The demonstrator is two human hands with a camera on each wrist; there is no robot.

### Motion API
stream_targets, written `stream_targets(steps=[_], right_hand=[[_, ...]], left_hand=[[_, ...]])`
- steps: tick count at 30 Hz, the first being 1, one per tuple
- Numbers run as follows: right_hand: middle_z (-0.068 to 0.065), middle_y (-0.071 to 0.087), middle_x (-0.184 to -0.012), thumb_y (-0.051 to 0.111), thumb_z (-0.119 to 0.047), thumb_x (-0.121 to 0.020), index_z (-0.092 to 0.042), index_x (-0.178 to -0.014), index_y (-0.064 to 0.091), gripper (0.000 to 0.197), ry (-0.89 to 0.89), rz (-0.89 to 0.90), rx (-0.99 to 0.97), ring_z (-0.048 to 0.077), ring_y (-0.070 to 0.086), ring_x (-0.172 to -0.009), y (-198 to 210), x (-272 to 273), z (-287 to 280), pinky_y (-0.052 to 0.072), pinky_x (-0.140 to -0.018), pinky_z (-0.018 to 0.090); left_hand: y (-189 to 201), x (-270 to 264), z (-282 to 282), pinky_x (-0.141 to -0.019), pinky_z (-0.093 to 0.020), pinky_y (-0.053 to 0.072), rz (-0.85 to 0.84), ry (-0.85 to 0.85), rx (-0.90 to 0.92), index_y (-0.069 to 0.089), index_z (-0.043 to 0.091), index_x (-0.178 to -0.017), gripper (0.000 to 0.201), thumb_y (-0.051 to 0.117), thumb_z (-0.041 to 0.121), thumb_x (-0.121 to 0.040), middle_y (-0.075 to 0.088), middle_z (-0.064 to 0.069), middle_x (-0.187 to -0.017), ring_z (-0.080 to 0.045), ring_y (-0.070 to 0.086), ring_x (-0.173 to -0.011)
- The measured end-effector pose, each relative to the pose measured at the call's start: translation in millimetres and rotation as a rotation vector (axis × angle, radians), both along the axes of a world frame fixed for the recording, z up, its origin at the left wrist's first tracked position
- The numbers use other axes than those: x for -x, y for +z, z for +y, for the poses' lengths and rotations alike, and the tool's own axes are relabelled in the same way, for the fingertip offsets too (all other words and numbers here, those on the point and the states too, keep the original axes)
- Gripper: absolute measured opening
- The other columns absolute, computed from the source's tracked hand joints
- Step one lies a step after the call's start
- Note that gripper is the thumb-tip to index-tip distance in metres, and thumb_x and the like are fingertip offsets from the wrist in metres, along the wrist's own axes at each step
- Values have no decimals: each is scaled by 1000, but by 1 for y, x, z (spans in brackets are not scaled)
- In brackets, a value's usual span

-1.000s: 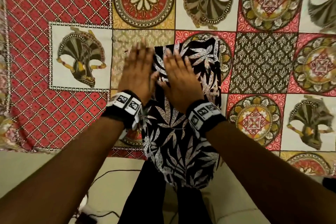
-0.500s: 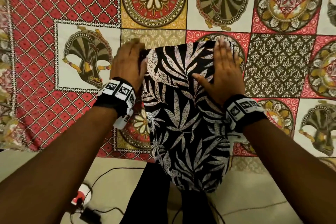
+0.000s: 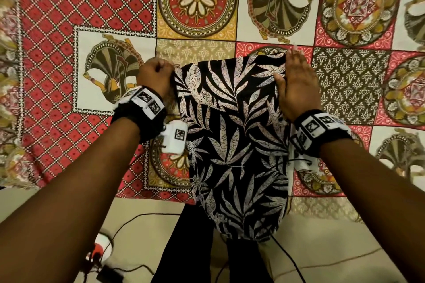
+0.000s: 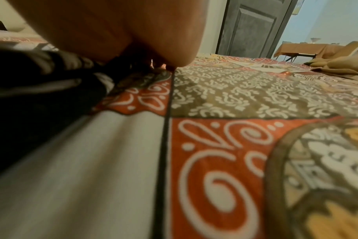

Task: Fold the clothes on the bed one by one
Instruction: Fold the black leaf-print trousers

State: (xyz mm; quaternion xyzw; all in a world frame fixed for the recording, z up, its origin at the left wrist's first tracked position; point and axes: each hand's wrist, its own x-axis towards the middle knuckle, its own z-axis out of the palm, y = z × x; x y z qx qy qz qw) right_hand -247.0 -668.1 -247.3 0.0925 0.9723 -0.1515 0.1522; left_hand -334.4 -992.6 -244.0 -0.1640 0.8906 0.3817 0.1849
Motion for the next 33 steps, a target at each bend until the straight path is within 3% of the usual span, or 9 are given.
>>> stream_targets(steps=[6, 11, 15, 18, 21, 24, 28, 30, 33], right_hand=[[6, 11, -169, 27, -46, -109, -14, -161, 12, 63, -33, 5, 14, 24, 10, -155, 9, 5, -2, 5, -124, 44], [17, 40, -154, 67, -31, -94, -21, -156, 32, 71, 190, -7, 41, 38, 38, -138, 34, 44, 16, 28, -117, 51], [13, 56, -138, 74, -49, -82, -29, -138, 56, 63, 370, -242, 61, 37, 49, -127, 44, 83, 24, 39, -109, 53], [14, 65, -125, 76, -52, -78, -15, -129, 64, 64, 302, -401, 116, 32, 61, -111, 56, 95, 24, 44, -94, 35], [4, 62, -126, 78, -45, -81, -8, -127, 66, 60, 143, -398, 242, 24, 57, -112, 74, 86, 28, 37, -95, 29], [-4, 70, -112, 78, -37, -83, -13, -115, 69, 41, -116, -314, 587, 22, 68, -96, 95, 57, 33, 53, -88, 36], [7, 74, -104, 73, -24, -89, -28, -106, 62, 20, -295, -121, 859, 22, 71, -94, 114, 9, 38, 57, -77, 32], [-2, 77, -91, 74, -23, -86, -28, -102, 63, 20, -393, -23, 966, 13, 73, -85, 121, -12, 40, 60, -72, 30], [-5, 71, -84, 83, -45, -75, -24, -96, 66, 34, -437, 104, 1067, 13, 68, -81, 139, -45, 39, 56, -69, 27]], left_hand=[[5, -2, 9, -75, -32, 42, 28, -52, 217, 64, 5, -100, 16, 53, 14, -91, 64, -17, -99, -30, 59, -91], [11, -4, -1, -102, -31, 48, 139, -324, 87, 69, 29, -122, 53, 52, -3, -84, 51, -7, -125, -24, 55, -111], [25, 10, 0, -96, -31, 46, -22, -566, 89, 65, 22, -124, 27, 59, 24, -98, 60, -2, -120, -23, 58, -108], [31, 18, 1, -80, -30, 42, -139, -661, 170, 66, 10, -111, 41, 62, 47, -94, 62, -5, -95, -23, 59, -93], [30, 19, -6, -74, -28, 44, -189, -418, -98, 63, 11, -88, 32, 74, 41, -86, 60, -7, -80, -19, 57, -76], [35, 6, -15, -64, -26, 45, -230, -99, -459, 57, 22, -74, 32, 85, 36, -75, 59, -3, -76, -14, 55, -67], [52, -22, -17, -78, -37, 55, -293, 140, -794, 62, 18, -96, 29, 82, 25, -77, 70, 3, -88, -14, 65, -81], [63, -40, -13, -68, -29, 55, -228, 183, -843, 65, 18, -107, 23, 73, 19, -85, 72, 9, -89, -4, 66, -73], [95, -68, -3, -57, -24, 54, -98, 263, -857, 73, 18, -88, 14, 64, 8, -93, 72, 10, -78, -1, 64, -64]])
